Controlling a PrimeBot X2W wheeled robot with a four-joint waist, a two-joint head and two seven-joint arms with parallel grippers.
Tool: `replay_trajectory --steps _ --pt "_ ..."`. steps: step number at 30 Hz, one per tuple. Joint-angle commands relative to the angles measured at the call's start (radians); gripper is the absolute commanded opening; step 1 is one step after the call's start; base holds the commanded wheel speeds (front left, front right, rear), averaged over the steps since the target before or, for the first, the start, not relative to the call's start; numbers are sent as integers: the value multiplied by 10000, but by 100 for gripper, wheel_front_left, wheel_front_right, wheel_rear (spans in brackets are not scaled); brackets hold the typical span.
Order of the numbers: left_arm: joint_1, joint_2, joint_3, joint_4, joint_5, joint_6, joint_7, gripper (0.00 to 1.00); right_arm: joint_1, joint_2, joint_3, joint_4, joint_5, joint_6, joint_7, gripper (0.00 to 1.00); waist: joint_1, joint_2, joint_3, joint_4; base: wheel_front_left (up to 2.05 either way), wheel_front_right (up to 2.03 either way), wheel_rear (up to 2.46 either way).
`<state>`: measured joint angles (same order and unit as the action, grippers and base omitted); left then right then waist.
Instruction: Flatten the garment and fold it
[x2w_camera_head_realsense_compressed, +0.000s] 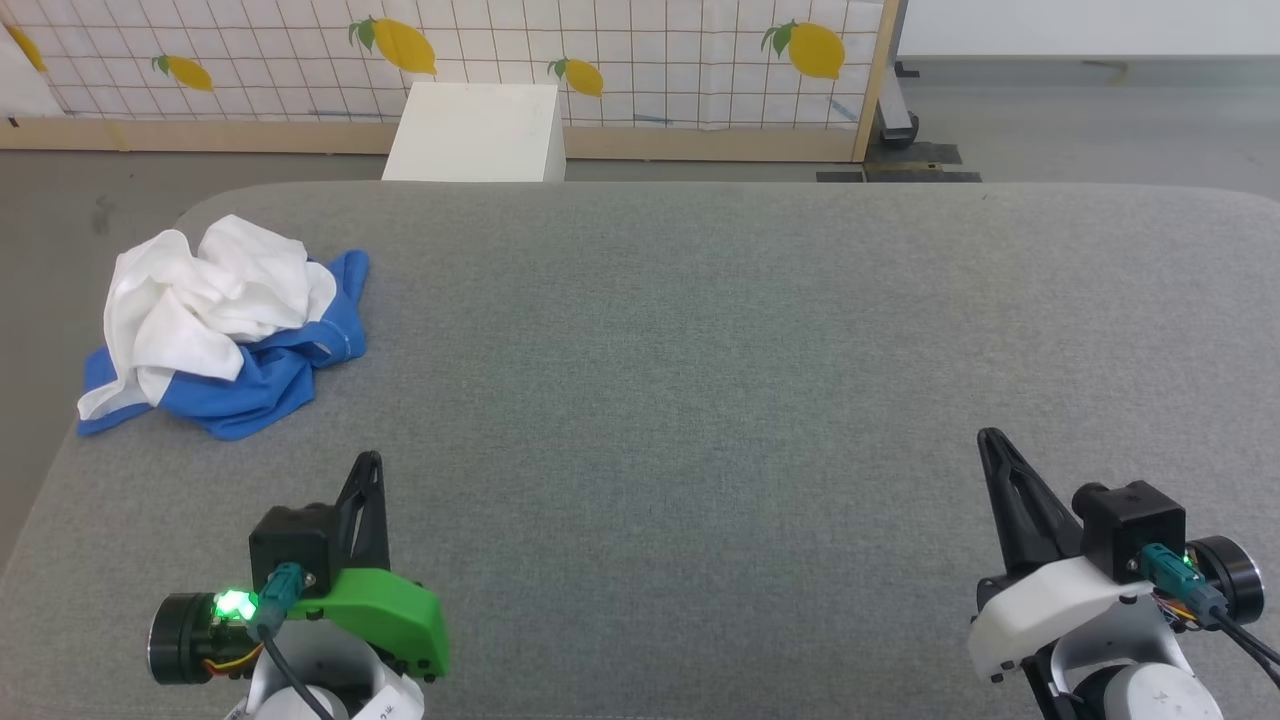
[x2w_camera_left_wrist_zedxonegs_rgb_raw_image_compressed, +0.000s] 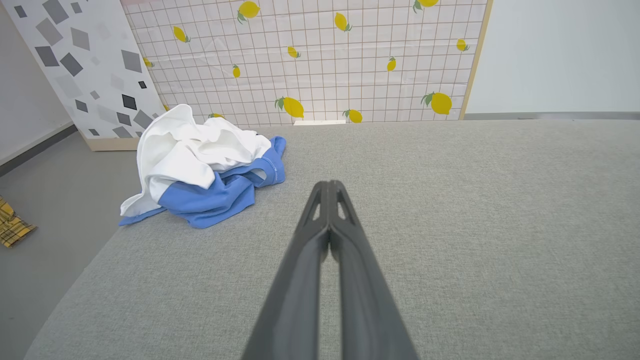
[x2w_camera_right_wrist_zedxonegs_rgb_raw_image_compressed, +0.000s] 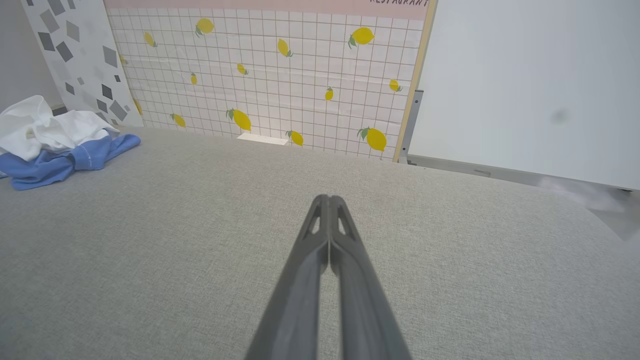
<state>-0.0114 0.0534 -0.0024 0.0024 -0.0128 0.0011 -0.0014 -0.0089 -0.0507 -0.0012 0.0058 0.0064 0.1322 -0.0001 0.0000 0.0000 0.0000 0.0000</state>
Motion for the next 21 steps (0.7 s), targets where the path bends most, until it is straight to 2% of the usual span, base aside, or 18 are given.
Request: replay_trajectory --steps 1,13,21 --pt "0 0 0 0 0 0 0 100 0 0 -2 0 0 0 0 100 0 0 0 0 0 0 0" --pt "-72 -2 -128 117 -163 61 -159 100 -14 0 -25 61 102 -1 -122 100 0 0 2 64 0 0 0" --pt "-144 24 -202 251 -267 127 -329 100 -23 1 -31 95 164 -2 -248 100 0 0 6 393 0 0 0"
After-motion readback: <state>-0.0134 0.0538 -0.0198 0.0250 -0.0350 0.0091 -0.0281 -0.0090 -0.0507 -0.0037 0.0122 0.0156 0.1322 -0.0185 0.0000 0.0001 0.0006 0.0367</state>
